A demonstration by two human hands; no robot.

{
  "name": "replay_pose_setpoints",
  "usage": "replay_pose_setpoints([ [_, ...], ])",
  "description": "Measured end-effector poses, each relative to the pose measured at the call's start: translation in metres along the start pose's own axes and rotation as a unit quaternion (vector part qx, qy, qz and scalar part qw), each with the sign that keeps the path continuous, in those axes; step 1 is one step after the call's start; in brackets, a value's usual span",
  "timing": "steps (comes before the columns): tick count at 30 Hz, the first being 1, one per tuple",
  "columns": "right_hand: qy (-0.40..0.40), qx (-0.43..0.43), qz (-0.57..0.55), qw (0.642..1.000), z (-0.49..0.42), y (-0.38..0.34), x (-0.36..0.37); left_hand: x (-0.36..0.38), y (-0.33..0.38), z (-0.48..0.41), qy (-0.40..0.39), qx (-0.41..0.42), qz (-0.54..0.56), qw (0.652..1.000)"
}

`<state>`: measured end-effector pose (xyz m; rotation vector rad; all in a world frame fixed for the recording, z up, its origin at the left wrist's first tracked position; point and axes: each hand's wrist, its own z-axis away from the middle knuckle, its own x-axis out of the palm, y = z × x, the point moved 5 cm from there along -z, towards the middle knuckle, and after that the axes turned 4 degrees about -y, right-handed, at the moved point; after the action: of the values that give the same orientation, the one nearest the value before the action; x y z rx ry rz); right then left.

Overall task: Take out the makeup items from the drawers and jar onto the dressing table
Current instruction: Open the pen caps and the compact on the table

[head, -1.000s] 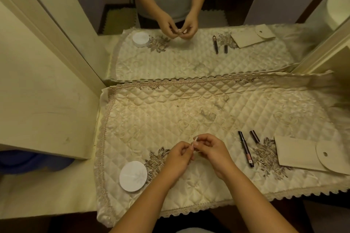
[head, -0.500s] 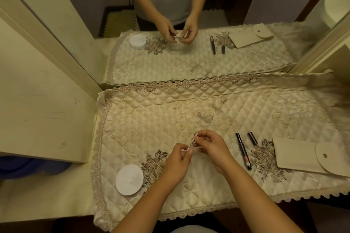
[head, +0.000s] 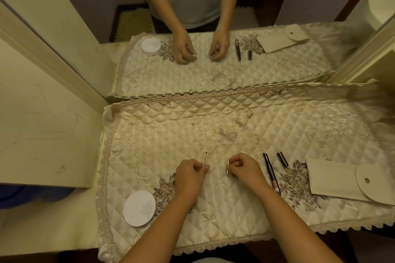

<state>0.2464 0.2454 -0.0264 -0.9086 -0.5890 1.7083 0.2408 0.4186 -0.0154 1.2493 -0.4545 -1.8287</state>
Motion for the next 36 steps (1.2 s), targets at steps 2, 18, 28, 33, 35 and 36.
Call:
replay_pose_setpoints([
  [2,-0.003,-0.008,0.014,1.0,-0.002,0.0,0.001,0.002,0.005,-0.002,0.0,0.003,0.009,1.0],
  [18,-0.012,-0.084,0.06,0.995,0.006,-0.008,0.009,-0.011,0.006,0.016,0.006,0.061,-0.083,0.995],
  [28,-0.104,-0.129,0.05,0.985,0.038,-0.032,0.104,-0.111,-0.078,0.055,0.101,0.086,-0.118,0.984],
  [33,-0.092,-0.092,0.034,0.991,0.056,-0.024,0.16,-0.133,-0.124,0.047,-0.023,0.047,-0.156,0.986],
  [35,-0.068,-0.084,0.023,0.994,0.064,-0.023,0.179,-0.136,-0.134,0.045,-0.066,0.067,-0.177,0.98],
  [36,-0.055,-0.086,0.02,0.995,0.068,-0.022,0.188,-0.137,-0.137,0.044,-0.085,0.084,-0.183,0.976],
])
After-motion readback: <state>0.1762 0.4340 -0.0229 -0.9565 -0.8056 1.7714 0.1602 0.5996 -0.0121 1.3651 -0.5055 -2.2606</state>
